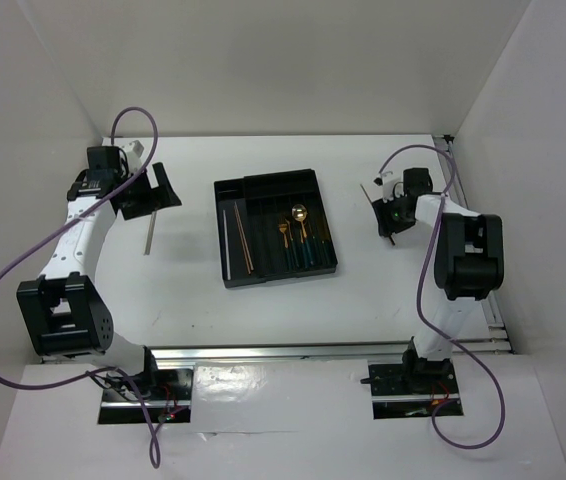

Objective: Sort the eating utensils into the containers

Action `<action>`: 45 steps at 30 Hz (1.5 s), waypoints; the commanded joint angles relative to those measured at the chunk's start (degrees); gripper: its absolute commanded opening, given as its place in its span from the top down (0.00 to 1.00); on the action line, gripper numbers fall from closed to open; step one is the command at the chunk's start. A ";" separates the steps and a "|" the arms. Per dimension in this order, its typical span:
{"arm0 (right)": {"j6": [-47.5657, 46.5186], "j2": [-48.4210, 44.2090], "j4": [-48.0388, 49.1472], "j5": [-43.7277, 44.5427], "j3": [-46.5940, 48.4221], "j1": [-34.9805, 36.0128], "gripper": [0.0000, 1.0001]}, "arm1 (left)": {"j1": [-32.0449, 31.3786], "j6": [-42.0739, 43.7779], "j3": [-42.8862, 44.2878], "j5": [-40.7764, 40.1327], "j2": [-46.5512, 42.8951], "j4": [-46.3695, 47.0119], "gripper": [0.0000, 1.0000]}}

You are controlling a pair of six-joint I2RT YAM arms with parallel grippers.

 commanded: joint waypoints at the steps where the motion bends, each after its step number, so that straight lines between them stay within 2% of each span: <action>1: 0.31 1.65 2.28 1.43 1.94 0.54 0.49 | -0.18 1.37 2.23 1.20 0.51 0.32 0.00; 4: 0.31 3.06 1.67 1.44 1.94 1.07 0.54 | -0.18 1.37 2.75 1.20 1.04 0.32 0.00; 6: 0.31 3.06 1.67 1.44 1.94 1.07 0.54 | -0.18 1.37 2.76 1.20 1.04 -0.21 0.00; 9: 0.31 3.06 1.67 1.44 0.71 1.07 0.63 | -0.18 1.37 3.37 1.20 1.56 -0.21 0.00; 13: 0.31 4.38 1.05 1.44 0.19 1.07 0.81 | -0.18 1.37 3.90 1.20 2.71 -0.74 0.00; 14: 0.31 4.38 1.05 2.22 -0.34 1.07 0.86 | -0.18 1.37 3.90 1.20 2.71 -0.74 0.00; 15: 0.31 4.38 1.05 2.23 -0.34 1.07 0.97 | -0.18 1.37 4.42 1.20 2.71 -0.74 0.00; 16: 0.31 4.38 1.05 3.62 -0.86 1.07 1.00 | -0.18 1.37 4.43 1.20 2.71 -0.74 0.00; 22: 1.01 2.98 1.67 4.16 -0.35 1.60 1.00 | -0.18 0.24 4.43 0.59 2.71 -0.74 0.01; 26: 5.40 -3.07 -0.43 1.71 5.27 2.65 1.00 | -0.18 -2.40 0.13 -3.18 -1.67 1.54 0.00; 28: 9.61 -5.36 -3.15 -0.83 11.07 3.35 1.00 | -0.18 -3.46 -3.56 -5.48 -4.31 3.91 0.00; 29: 14.76 -6.51 -4.65 -2.76 16.13 4.75 1.00 | -0.18 -4.16 -6.88 -6.70 -8.07 5.49 0.00; 30: 14.81 -7.04 -5.36 -3.91 16.18 4.76 1.00 | -0.18 -4.16 -6.91 -6.71 -8.10 5.50 0.00; 32: 21.47 -7.74 -6.59 -6.29 19.24 6.07 1.00 | -0.18 -4.78 -8.23 -8.02 -10.38 6.30 0.00; 36: 34.12 -8.28 -8.00 -14.28 20.49 10.55 1.00 | -0.18 -4.78 -7.45 -10.67 -10.39 4.54 0.00; 37: 36.76 -8.28 -8.00 -16.47 20.49 13.52 1.00 | -0.18 -4.78 -6.40 -11.62 -10.39 3.23 0.00; 42: 54.76 -7.14 -2.90 -19.04 19.35 23.64 1.00 | -0.18 -5.91 -5.25 -16.11 -11.00 2.60 0.00; 45: 60.85 -5.12 -0.36 -19.04 19.87 29.80 1.00 | 1.13 -6.62 -4.72 -16.12 -12.31 3.13 0.00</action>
